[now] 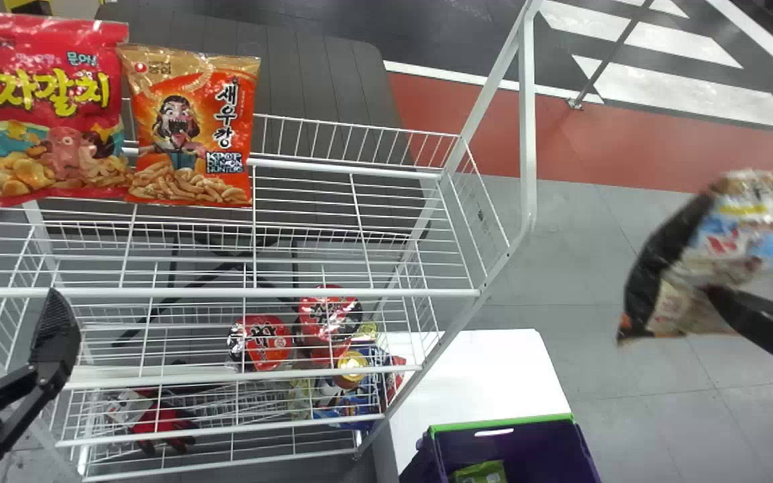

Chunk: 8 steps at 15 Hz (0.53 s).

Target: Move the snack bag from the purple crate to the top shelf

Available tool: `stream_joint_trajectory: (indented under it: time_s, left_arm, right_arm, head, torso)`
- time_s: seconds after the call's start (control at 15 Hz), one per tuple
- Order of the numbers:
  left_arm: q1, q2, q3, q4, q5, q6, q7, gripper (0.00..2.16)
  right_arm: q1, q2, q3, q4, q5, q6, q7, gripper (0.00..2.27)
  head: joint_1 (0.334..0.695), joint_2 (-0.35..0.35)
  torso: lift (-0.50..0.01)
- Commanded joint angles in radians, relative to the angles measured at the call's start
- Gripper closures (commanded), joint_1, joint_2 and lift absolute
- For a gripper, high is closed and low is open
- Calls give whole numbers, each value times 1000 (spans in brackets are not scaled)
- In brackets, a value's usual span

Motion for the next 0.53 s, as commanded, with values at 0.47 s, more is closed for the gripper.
stream_joint_trajectory:
  time_s: [0.47]
  left_arm:
    - [34, 3, -17, -26, -30, -13, 26, 147]
  right_arm:
    - [-17, 2, 610, -81, 117, -33, -291, 1480]
  head:
    - [695, -223]
  torso:
    - [3]
